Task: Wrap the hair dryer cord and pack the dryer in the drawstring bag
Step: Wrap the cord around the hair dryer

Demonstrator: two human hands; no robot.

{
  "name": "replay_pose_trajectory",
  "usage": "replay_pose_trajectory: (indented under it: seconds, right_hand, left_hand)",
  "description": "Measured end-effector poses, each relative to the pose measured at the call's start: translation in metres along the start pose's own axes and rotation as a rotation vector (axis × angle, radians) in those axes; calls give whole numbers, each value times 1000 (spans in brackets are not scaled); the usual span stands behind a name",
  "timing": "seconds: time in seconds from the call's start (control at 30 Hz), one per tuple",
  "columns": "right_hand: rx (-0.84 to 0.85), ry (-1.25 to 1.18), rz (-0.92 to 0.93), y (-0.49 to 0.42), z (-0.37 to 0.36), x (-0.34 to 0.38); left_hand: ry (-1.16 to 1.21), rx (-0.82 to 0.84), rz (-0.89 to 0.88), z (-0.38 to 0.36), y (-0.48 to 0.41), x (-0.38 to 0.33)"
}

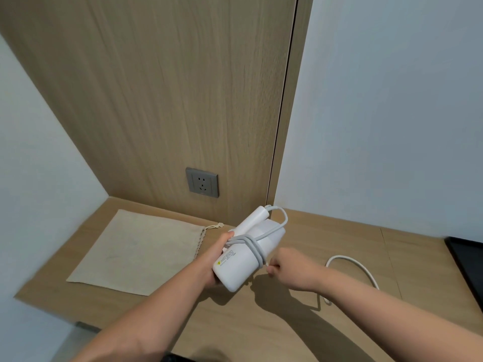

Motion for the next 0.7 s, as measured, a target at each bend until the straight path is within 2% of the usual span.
replay_pose_trajectory:
  seconds: [0.13,0.3,0.4,0.47,0.57,0.63,0.7]
  right_hand:
    - [-55,53,-19,-2,-1,2]
    - [-417,19,-46,5,1,0]
    - [-542,-68,-23,7,-3,-4]
    - [-567,-62,-13,6,-3,-6]
    - [-577,89,45,5,-2,-3]
    - [-520,211,70,3,0,-1]
    - [-391,323,68,1,3,-1]
  left_hand:
    - [11,-47,-41,-3,1,-2]
    - [39,-86,-54,-6,5,4]
    - [62,-83,-22,-10,9,7]
    - [79,-81,-4,-12,11,8]
    - [101,-65,26,-15,13,12]
    - [99,-66,19,-16,16,12]
    - [55,-92,-29,-16,19,8]
Point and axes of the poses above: each hand's wrist, its own y-axis away from the middle knuckle, its own z-axis out of the back of the hand, x = y × z, the point moved 5 cm from there along -y, towards the middle knuckle, and after that the axes turned 10 degrees about y, right-handed, at the moved point
